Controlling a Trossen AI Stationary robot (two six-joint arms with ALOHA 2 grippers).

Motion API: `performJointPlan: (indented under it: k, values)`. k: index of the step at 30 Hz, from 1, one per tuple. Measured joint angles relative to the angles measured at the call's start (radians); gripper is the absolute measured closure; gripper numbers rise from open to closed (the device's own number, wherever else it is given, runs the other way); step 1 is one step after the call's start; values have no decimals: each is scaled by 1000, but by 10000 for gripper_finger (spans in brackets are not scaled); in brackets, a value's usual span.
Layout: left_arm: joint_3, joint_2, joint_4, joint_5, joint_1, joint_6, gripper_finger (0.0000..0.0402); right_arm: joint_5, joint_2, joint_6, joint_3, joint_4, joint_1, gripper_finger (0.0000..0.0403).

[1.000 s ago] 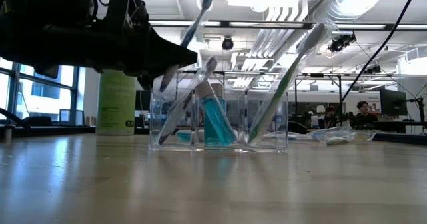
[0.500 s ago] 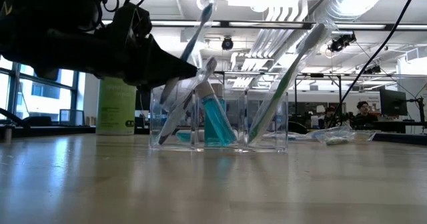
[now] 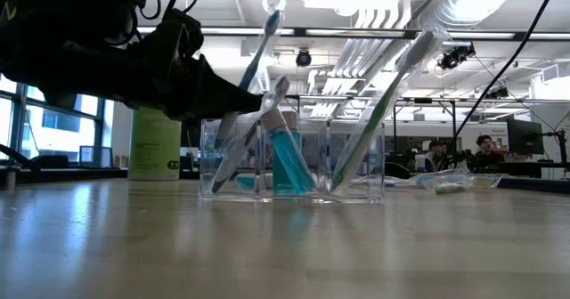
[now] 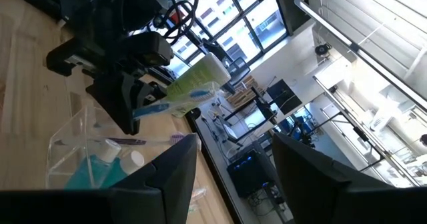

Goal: Pick & Place toothbrushing station
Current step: Put the blue toothbrush into the transparent organizer

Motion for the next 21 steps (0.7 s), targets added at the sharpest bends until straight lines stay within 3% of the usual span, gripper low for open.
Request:
performJointPlan:
  k: [12,21]
  values:
    - [1,0,19,-5,0,-72,255,0,0,-2,0,-6,0,213]
    - [1,0,58,-6,-3,7,235,0,0,0,0,-28,0,213]
